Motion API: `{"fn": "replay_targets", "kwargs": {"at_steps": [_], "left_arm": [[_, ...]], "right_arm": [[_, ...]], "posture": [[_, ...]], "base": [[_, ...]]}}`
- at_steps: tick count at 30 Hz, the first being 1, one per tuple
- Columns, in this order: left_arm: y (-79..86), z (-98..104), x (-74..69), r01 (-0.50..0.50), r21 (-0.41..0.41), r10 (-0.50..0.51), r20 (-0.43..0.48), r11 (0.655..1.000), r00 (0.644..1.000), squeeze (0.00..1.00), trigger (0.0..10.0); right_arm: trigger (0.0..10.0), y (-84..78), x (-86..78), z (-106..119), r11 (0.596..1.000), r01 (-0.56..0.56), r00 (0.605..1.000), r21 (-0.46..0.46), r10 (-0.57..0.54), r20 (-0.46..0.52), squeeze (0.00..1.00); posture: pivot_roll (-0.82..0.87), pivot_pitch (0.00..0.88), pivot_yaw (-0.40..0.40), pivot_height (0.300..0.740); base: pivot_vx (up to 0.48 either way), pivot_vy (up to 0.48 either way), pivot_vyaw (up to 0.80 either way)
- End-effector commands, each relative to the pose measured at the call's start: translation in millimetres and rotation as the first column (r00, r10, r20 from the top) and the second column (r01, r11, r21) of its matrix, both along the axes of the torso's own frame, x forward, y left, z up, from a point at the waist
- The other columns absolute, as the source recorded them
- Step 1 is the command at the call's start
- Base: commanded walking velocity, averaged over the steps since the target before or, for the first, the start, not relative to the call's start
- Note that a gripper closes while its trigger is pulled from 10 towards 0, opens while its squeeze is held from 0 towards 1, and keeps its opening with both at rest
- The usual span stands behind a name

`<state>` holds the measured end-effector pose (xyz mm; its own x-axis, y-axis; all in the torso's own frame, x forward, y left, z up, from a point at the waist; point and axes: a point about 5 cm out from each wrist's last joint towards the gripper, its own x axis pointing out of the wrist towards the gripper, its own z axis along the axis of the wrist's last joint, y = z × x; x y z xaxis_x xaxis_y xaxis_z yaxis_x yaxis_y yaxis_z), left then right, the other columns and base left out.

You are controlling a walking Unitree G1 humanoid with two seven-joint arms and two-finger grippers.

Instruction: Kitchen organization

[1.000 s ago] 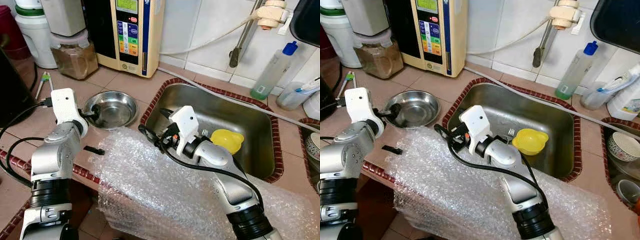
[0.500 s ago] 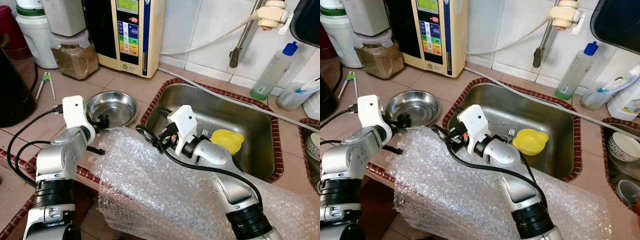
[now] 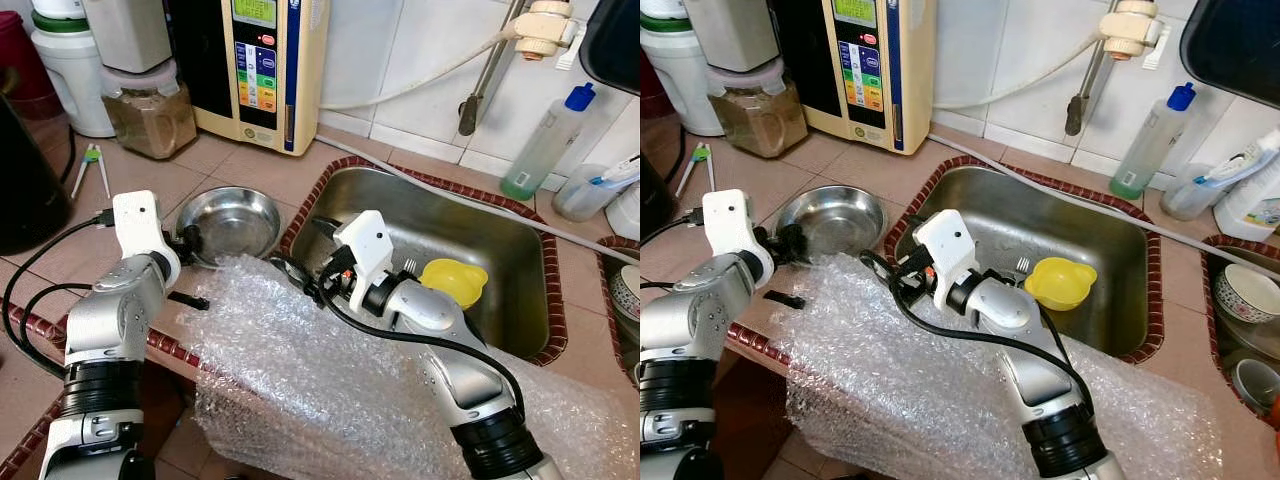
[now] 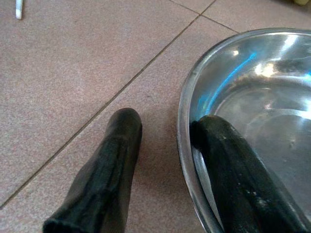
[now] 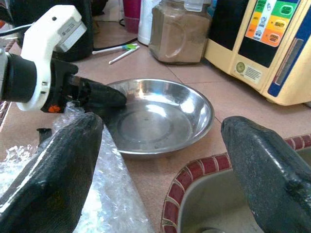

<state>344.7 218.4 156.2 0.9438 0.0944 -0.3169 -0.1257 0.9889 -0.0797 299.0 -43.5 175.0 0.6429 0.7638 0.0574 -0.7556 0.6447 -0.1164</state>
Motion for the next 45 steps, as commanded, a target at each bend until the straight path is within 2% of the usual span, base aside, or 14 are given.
{"fn": "replay_targets", "kwargs": {"at_steps": [1,7,14,16,19,22,24,30,31,34,37,38,40,45], "left_arm": [[2.0,-6.2,-2.3,0.005,0.038,-0.004,-0.022,0.999,1.000,0.00,0.0],[1.1,-7.7,-2.5,0.011,0.054,-0.010,-0.017,0.998,1.000,0.00,0.0],[10.6,-1.2,-0.7,-0.058,0.101,0.054,0.041,0.993,0.998,0.00,0.0],[14.0,5.4,-0.5,-0.109,0.099,0.097,0.116,0.989,0.988,0.00,0.0],[3.0,15.4,1.2,-0.091,0.101,0.068,0.211,0.991,0.975,0.00,0.0],[-4.6,15.2,1.8,-0.088,0.079,0.067,0.236,0.993,0.970,0.00,0.0],[-9.8,25.4,2.0,-0.076,0.067,0.049,0.336,0.995,0.941,0.00,0.0],[-12.4,38.6,0.1,-0.093,0.078,0.049,0.442,0.993,0.896,0.00,0.0],[-16.0,53.0,-1.4,-0.083,0.082,0.027,0.531,0.993,0.847,0.00,0.0],[-24.5,68.4,-2.5,-0.044,0.094,-0.023,0.616,0.995,0.787,0.00,0.0],[-37.0,78.6,-3.2,-0.003,0.150,-0.098,0.661,0.989,0.744,0.00,0.0],[-50.3,82.1,-4.1,0.058,0.196,-0.178,0.675,0.979,0.716,0.00,0.0],[-62.3,81.7,-5.7,0.111,0.224,-0.237,0.679,0.968,0.695,0.00,0.0],[-79.0,77.8,-8.9,0.163,0.255,-0.297,0.686,0.953,0.664,0.00,0.0]], "right_arm": [[10.0,-2.2,-0.5,-3.4,1.000,0.011,1.000,-0.016,-0.011,-0.010,0.00],[10.0,-4.4,1.5,-2.9,1.000,0.017,1.000,-0.025,-0.017,-0.006,0.00],[10.0,-3.9,2.5,-3.3,0.999,0.025,1.000,-0.026,-0.025,-0.005,0.00],[10.0,-3.9,2.2,-4.1,0.999,0.025,1.000,-0.026,-0.025,-0.007,0.00],[10.0,-3.6,2.5,-5.1,0.999,0.024,1.000,-0.028,-0.024,-0.009,0.00],[10.0,-3.8,3.3,-4.9,0.999,0.024,1.000,-0.031,-0.024,-0.006,0.00],[10.0,-5.3,6.9,-1.8,0.999,0.039,0.999,-0.024,-0.039,-0.004,0.00],[10.0,-4.6,9.5,1.2,0.999,0.051,0.999,-0.018,-0.051,0.009,0.00],[10.0,-3.2,11.8,5.4,0.997,0.074,0.997,0.009,-0.074,0.026,0.00],[10.0,-2.2,16.8,15.9,0.990,0.120,0.991,0.072,-0.124,0.057,0.00],[10.0,-3.0,22.0,32.0,0.972,0.160,0.982,0.174,-0.174,0.071,0.00],[10.0,-5.2,26.6,43.9,0.949,0.193,0.974,0.250,-0.215,0.066,0.00],[10.0,-9.0,31.1,51.9,0.922,0.221,0.968,0.317,-0.247,0.043,0.00],[10.0,-15.6,38.7,53.6,0.883,0.265,0.961,0.389,-0.274,-0.034,0.00]], "posture": [[0.12,0.082,-0.058,0.740],[0.11,0.080,-0.059,0.740],[0.12,0.079,-0.066,0.740],[0.12,0.076,-0.068,0.740],[0.12,0.072,-0.071,0.740],[0.12,0.067,-0.078,0.740],[0.11,0.070,-0.082,0.740],[0.12,0.070,-0.083,0.740],[0.12,0.069,-0.084,0.740],[0.12,0.068,-0.085,0.740],[0.12,0.068,-0.085,0.740],[0.12,0.065,-0.086,0.740],[0.12,0.061,-0.085,0.740],[0.12,0.059,-0.084,0.740]], "base": [[0.000,0.000,0.00],[0.000,0.000,0.00],[0.000,0.000,0.00],[0.000,0.000,0.00],[0.000,0.000,0.00],[0.000,0.000,0.00],[0.000,0.000,0.00],[0.000,0.000,0.00],[0.000,0.000,0.00],[0.000,0.000,0.00],[0.000,0.000,0.00],[0.000,0.000,0.00],[0.000,0.000,0.00],[0.000,0.000,0.00]]}}
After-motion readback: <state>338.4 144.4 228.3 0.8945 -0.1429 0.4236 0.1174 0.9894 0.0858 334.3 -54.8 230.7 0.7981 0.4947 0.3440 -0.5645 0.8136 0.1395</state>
